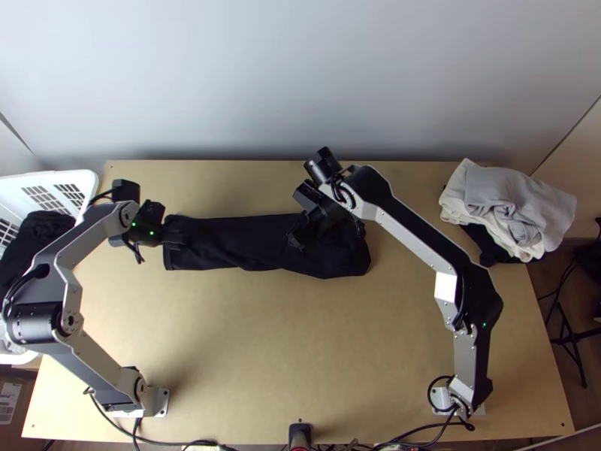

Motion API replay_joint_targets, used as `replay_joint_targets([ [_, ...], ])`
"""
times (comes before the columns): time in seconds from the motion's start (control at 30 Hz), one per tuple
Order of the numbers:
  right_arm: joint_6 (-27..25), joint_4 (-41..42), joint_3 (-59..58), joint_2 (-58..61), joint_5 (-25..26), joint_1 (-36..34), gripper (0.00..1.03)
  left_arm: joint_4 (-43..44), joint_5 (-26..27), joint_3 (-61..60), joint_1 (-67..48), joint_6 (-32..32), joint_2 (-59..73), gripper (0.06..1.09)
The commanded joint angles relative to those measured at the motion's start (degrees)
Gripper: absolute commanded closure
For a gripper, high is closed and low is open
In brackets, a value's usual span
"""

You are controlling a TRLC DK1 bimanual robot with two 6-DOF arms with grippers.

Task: Fold the t-shirt

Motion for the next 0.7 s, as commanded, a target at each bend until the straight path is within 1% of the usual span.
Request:
replay_joint_targets([
  [0.0, -0.2, 0.0, -0.8, 0.2, 0.0, 0.6, 0.06, -0.6, 0.0, 0.8, -1.7, -1.3, 2.8, 0.37],
  [0.17, -0.2, 0.0, -1.7, 1.7, 0.0, -0.2, 0.06, -0.9, 0.1, 1.3, -3.2, -2.4, 3.4, 0.62],
  [0.23, -0.2, 0.0, -1.8, 2.3, 0.0, -0.2, 0.06, -1.4, 0.2, 1.7, -3.4, -2.4, 3.6, 0.79],
  [0.3, -0.3, 0.0, -2.0, 3.0, 0.0, -0.2, 0.06, -1.7, 0.4, 2.4, -3.6, -3.1, 3.3, 1.00],
  [0.33, -0.3, 0.0, -2.0, 3.5, 0.0, -0.2, 0.06, -1.7, 0.6, 2.7, -3.6, -3.7, 2.7, 1.05],
  [0.43, -0.4, 0.5, -2.0, 4.9, 0.0, -0.2, 0.06, -2.5, 3.3, 3.5, -4.0, -4.2, 0.0, 1.05],
  [0.67, -0.5, 1.8, -1.6, 9.4, 0.0, -0.2, 0.06, -5.5, 7.3, 6.8, -6.3, -5.9, -6.5, 1.05],
])
